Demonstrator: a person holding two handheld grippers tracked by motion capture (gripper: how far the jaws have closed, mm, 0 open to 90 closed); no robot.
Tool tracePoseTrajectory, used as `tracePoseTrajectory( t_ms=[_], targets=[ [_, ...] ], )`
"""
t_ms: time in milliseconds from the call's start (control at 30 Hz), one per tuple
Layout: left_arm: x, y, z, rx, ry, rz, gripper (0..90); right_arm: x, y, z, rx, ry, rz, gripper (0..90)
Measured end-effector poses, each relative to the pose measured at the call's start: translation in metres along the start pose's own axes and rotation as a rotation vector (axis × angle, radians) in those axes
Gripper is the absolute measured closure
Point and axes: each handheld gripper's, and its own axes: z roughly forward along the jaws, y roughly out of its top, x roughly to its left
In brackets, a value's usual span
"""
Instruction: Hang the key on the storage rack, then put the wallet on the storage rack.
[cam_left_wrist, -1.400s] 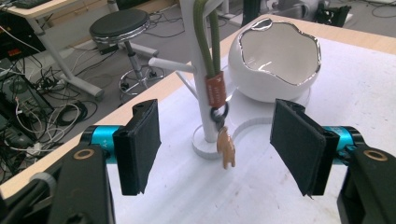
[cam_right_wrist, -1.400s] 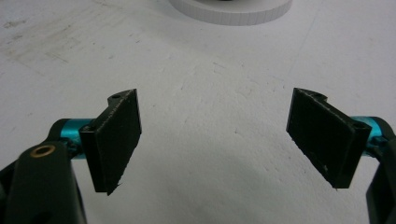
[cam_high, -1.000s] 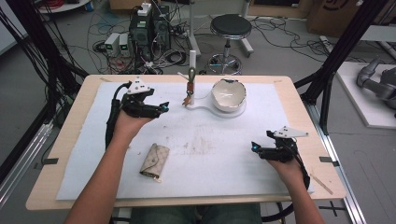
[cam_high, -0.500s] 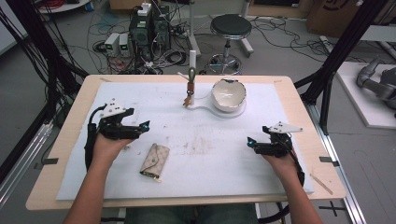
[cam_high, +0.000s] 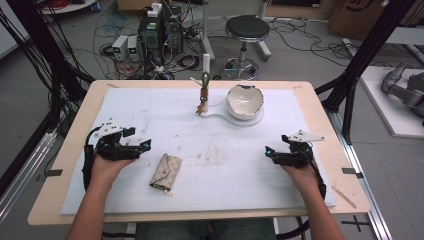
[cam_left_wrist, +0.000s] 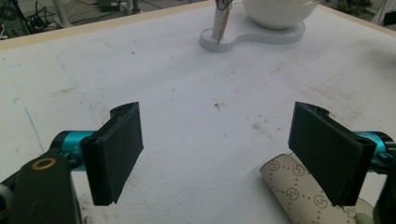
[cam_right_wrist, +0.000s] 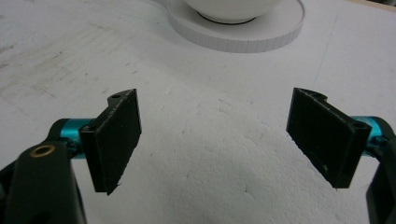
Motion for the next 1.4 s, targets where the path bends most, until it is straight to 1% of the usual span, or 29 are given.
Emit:
tracePoseTrajectory(
  t_ms=[67, 233, 400, 600, 767, 867, 900, 967, 1000, 1067, 1133, 1300, 1400],
  targets=[
    [0.002, -0.002, -0.002, -0.009, -0.012, -0.005, 17.8, 0.0, 0.0, 0.0, 0.002, -0.002, 0.002, 18.1],
    [0.003, 0.0, -0.004, -0.015, 0.005, 0.01, 17.8, 0.0, -0.001, -0.002, -0.002, -0.013, 0.001, 18.1],
    [0.002, 0.001, -0.002, -0.012, 0.002, 0.018, 17.8, 0.0, -0.001, 0.0, 0.0, -0.007, 0.001, 18.1],
    [0.0, 0.001, -0.003, -0.022, 0.003, 0.024, 17.8, -0.002, -0.001, 0.001, 0.002, 0.002, 0.009, 18.1],
    [0.0, 0.002, -0.006, -0.03, -0.006, 0.029, 17.8, -0.003, 0.0, 0.003, -0.005, 0.0, 0.014, 18.1],
    [0.0, 0.002, -0.007, -0.026, -0.003, 0.028, 17.8, -0.001, 0.001, 0.002, -0.012, -0.006, 0.019, 18.1],
    [-0.001, 0.002, -0.008, -0.029, -0.005, 0.026, 17.8, 0.0, 0.002, 0.001, -0.018, -0.006, 0.015, 18.1],
    [-0.002, 0.002, -0.009, -0.022, -0.004, 0.034, 17.8, 0.002, 0.004, 0.001, -0.024, -0.008, 0.016, 18.1],
    [-0.003, 0.002, -0.01, -0.025, -0.002, 0.036, 17.8, 0.001, 0.004, 0.002, -0.024, -0.009, 0.005, 18.1],
    [-0.006, 0.001, -0.012, -0.022, 0.004, 0.041, 17.8, 0.001, 0.006, 0.004, -0.024, -0.008, 0.014, 18.1],
    [-0.008, 0.001, -0.013, -0.016, 0.01, 0.041, 17.8, 0.002, 0.007, 0.005, -0.025, -0.006, 0.009, 18.1],
    [-0.016, 0.002, -0.013, -0.015, 0.028, 0.046, 17.8, 0.005, 0.008, 0.004, -0.027, -0.001, -0.01, 18.1],
    [-0.022, 0.001, -0.014, -0.004, 0.029, 0.056, 17.8, 0.005, 0.008, 0.004, -0.026, 0.001, -0.007, 18.1]
  ],
)
